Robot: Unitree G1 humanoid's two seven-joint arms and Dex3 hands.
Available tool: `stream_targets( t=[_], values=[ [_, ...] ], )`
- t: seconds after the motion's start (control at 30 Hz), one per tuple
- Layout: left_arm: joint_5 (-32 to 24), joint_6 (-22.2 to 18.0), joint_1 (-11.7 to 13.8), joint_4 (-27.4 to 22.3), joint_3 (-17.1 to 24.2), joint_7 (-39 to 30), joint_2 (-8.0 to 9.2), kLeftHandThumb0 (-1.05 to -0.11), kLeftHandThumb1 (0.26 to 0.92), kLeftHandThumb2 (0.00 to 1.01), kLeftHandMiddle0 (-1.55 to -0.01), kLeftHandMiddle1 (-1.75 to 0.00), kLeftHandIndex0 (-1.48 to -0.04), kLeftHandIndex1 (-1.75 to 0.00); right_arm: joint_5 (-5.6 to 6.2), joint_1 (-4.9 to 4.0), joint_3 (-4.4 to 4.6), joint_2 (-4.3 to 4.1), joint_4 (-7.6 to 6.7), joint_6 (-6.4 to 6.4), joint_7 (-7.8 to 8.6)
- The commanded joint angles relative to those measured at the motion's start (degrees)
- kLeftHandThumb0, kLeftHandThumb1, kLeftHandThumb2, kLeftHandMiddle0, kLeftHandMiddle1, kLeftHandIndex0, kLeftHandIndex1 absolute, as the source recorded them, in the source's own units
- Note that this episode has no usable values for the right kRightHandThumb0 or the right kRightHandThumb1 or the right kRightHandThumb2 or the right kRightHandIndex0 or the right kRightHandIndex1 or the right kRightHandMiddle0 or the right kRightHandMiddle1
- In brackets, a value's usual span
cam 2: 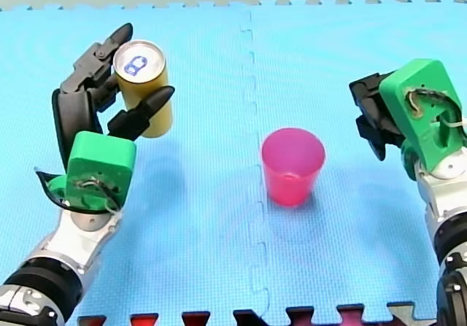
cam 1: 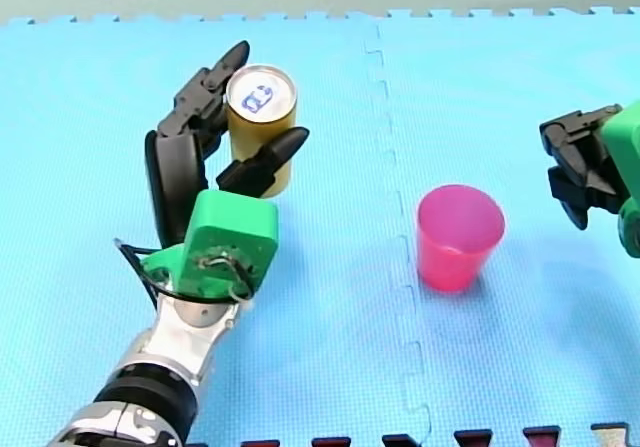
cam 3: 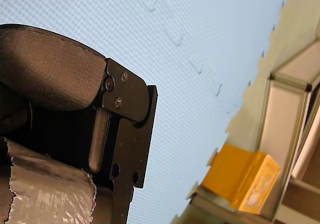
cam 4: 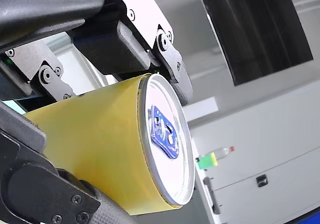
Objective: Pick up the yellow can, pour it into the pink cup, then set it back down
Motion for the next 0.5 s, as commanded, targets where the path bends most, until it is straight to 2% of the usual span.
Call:
stream_targets(
  t=[0.0,0.13,0.3,0.47],
  values=[
    [-0.4,0.04,0.35,-0.73,0.49,-0.19,0.25,-0.383,0.828,0.0,-1.34,-0.01,-1.19,0.0,0.01,-0.06,0.03,-0.34,0.03,-0.4,-0.17],
    [-0.68,0.33,1.27,-1.04,1.07,-0.23,0.03,-0.378,0.828,0.0,-1.34,-0.01,-1.19,0.0,0.13,-0.06,-0.15,-0.35,0.05,-0.64,-0.19],
    [-0.47,-0.02,2.67,-1.28,1.41,-0.14,0.58,-0.377,0.829,0.0,-1.34,-0.01,-1.2,0.0,0.5,-0.07,-0.55,-0.59,0.08,-1.43,0.93],
    [-0.75,-0.39,3.46,-1.36,1.75,-0.49,0.45,-0.374,0.831,0.0,-1.34,-0.01,-1.2,0.0,0.34,-0.23,-0.45,-0.64,0.08,-1.53,1.09]
  ],
)
